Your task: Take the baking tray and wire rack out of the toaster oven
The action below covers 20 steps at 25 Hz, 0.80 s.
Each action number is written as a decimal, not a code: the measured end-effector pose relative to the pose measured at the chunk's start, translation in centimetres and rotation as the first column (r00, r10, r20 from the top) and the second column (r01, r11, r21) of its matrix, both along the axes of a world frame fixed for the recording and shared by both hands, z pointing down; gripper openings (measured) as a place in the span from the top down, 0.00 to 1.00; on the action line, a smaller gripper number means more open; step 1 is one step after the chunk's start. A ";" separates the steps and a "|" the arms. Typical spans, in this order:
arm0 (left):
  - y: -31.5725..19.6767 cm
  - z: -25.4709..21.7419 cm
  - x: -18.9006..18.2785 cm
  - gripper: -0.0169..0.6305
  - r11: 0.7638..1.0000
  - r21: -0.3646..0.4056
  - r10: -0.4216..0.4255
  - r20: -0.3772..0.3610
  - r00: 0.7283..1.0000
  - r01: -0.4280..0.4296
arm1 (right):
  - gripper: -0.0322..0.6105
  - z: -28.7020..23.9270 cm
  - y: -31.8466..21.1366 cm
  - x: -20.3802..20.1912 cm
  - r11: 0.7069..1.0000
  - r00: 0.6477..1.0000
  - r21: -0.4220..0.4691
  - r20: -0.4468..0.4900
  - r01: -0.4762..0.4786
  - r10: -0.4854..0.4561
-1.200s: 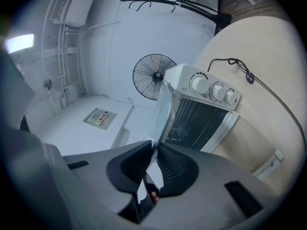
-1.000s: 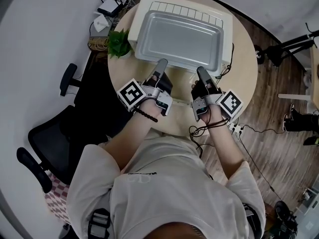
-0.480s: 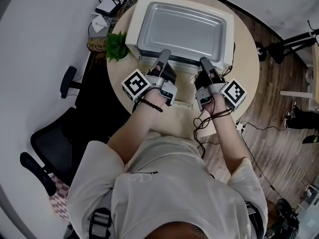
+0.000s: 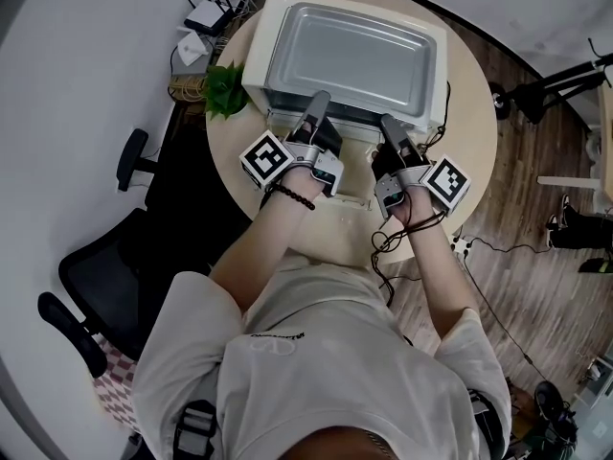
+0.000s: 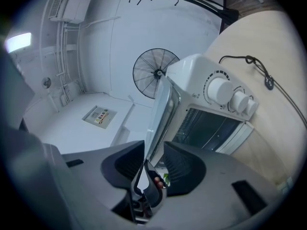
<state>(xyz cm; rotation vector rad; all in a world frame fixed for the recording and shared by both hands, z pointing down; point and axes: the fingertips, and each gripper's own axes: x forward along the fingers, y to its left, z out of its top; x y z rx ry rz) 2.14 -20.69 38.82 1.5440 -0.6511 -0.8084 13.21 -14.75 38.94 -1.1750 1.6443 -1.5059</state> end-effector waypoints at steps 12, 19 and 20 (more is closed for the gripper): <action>4.4 -1.5 -1.7 0.85 0.992 0.116 0.036 0.053 0.998 -0.042 | 0.75 -0.5 5.6 -0.2 0.997 0.992 0.073 -0.123 0.010 -0.001; 3.8 -1.1 -2.1 0.85 0.972 0.229 0.014 0.156 0.988 -0.050 | 0.75 -0.6 6.3 1.6 0.995 0.982 0.096 -0.185 -0.025 0.043; 3.4 -1.1 -1.8 0.85 0.974 0.221 0.019 0.147 0.989 -0.051 | 0.75 -0.6 6.3 1.6 0.995 0.982 0.096 -0.181 -0.033 0.050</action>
